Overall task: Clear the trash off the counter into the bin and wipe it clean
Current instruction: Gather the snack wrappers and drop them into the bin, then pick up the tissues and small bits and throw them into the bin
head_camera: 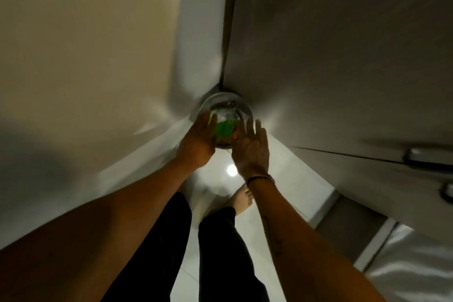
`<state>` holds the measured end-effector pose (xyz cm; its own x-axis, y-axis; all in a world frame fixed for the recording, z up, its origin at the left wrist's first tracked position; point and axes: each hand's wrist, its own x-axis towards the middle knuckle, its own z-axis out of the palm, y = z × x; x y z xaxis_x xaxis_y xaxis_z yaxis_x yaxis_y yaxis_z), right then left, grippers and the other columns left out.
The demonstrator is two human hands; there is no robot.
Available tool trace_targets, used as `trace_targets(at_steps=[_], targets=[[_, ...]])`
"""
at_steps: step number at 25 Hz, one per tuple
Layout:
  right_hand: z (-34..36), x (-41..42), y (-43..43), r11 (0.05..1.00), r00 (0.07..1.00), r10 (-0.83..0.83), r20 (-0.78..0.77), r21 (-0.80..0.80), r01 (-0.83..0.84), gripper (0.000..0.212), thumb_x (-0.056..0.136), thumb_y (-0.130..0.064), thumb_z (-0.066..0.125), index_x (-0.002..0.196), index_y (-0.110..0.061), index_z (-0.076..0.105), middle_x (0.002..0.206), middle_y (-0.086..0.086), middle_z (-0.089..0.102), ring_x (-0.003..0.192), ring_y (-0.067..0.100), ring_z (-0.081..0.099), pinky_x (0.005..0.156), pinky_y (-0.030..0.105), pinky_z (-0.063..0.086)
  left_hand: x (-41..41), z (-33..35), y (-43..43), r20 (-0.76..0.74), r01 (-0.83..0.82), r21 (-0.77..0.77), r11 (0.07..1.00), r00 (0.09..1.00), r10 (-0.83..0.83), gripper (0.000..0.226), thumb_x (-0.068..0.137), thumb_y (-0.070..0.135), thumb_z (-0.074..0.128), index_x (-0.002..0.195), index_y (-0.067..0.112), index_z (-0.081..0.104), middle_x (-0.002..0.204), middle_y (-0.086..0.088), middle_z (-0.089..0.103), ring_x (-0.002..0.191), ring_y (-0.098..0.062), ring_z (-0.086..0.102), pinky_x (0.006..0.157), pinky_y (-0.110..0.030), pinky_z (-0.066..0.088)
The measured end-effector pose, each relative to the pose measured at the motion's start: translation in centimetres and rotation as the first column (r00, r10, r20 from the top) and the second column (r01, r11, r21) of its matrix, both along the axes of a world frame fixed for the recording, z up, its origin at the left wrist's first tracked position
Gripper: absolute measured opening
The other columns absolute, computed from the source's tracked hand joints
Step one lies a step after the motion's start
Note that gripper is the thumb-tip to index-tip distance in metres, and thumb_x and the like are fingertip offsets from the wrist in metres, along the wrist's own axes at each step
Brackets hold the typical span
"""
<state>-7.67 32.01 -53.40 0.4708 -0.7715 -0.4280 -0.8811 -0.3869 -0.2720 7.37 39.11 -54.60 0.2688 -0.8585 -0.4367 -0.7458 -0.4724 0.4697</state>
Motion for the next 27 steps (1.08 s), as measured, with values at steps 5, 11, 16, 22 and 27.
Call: trace_targets(at_steps=[5,11,16,22,27], targets=[[13.7,-1.8,0.4,0.98,1.0,0.006,-0.028,-0.2,-0.011,0.075,0.108,-0.056,0.035,0.166,-0.021,0.004,0.174,0.009,-0.009,0.161,0.032,-0.011,0.131,0.048,-0.005,-2.3,13.1,0.7,0.091,0.084,-0.073,0.994,0.993,-0.077,0.098,0.1,0.035,0.072,0.168,0.012,0.005,0.175,-0.025,0.022,0.161,-0.046,0.022,0.125,-0.062,0.027],[29.4,-4.1,1.2,0.946,0.997,0.073,0.024,-0.317,-0.062,0.076,0.107,-0.063,0.031,0.166,-0.019,0.012,0.174,0.014,0.0,0.161,0.033,-0.005,0.13,0.057,0.012,-3.1,28.7,1.0,0.272,0.18,-0.261,0.948,0.956,-0.106,0.078,0.112,0.059,0.012,0.166,0.006,0.032,0.173,-0.021,0.032,0.159,-0.041,0.03,0.131,-0.056,0.017],[39.2,-5.1,0.3,0.917,0.987,0.0,0.159,-0.394,0.064,0.067,0.109,-0.057,0.037,0.164,-0.019,0.025,0.173,0.01,0.018,0.162,0.029,0.006,0.129,0.049,0.023,-2.6,37.7,-1.4,0.343,0.226,-0.366,0.903,0.935,-0.095,0.079,0.111,0.06,0.011,0.169,0.008,0.021,0.179,-0.017,0.016,0.165,-0.035,0.015,0.133,-0.052,0.006],[47.8,-6.8,-5.2,0.752,0.912,-0.059,0.405,-0.583,0.307,0.051,0.106,-0.025,0.055,0.153,-0.008,0.045,0.157,0.014,0.047,0.153,0.031,0.035,0.126,0.047,0.03,-4.7,47.2,-10.9,0.34,0.324,-0.513,0.795,0.927,-0.158,0.076,0.11,0.052,0.032,0.171,0.012,0.011,0.18,-0.014,0.003,0.167,-0.03,-0.002,0.135,-0.051,0.0],[48.5,-13.1,-13.3,0.716,0.879,-0.301,0.37,-0.521,0.465,0.054,0.098,-0.01,0.059,0.149,-0.01,0.043,0.154,0.016,0.044,0.148,0.035,0.037,0.116,0.047,0.043,-11.4,49.6,-18.4,0.302,0.512,-0.502,0.698,0.859,-0.413,0.066,0.106,0.032,0.063,0.164,0.01,0.038,0.177,-0.013,0.023,0.165,-0.029,0.017,0.133,-0.05,0.026]])
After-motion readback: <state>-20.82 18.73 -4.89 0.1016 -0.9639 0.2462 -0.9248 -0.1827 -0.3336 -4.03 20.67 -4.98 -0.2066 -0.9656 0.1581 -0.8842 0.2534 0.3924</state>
